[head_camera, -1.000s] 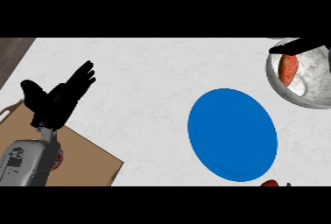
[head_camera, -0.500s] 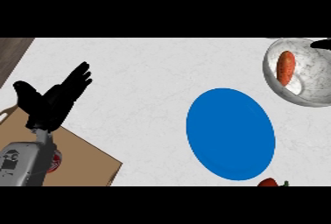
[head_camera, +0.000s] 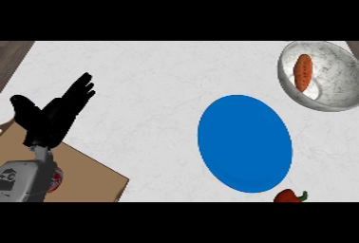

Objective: Pick the sweet potato from the plate and place it in the bowl

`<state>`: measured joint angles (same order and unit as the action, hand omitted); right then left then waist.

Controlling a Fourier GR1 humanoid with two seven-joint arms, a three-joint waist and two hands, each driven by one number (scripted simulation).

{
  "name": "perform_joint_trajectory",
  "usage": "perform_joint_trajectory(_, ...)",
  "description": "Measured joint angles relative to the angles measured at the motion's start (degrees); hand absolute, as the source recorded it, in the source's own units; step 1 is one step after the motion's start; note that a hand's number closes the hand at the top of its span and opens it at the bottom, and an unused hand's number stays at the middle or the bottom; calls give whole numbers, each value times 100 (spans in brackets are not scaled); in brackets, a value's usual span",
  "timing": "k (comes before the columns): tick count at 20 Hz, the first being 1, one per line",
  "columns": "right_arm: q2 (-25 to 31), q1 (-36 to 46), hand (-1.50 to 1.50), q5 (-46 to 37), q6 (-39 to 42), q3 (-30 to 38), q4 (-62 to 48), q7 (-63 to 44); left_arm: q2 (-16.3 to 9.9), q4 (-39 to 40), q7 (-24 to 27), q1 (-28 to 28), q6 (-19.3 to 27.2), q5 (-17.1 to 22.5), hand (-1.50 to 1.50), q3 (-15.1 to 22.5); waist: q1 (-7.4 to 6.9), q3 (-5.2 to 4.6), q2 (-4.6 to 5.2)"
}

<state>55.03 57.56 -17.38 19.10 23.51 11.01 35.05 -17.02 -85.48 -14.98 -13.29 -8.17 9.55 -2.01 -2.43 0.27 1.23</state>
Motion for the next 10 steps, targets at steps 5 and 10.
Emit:
perform_joint_trajectory(5,493,-469,-150,266,936,197,-10,511,-93,42,-35,20,-43,52,0,-133,129,-2,-46)
perform_joint_trajectory(10,739,-870,150,636,1592,394,42,368,-122,37,-78,84,-8,73,0,-226,275,1,-104)
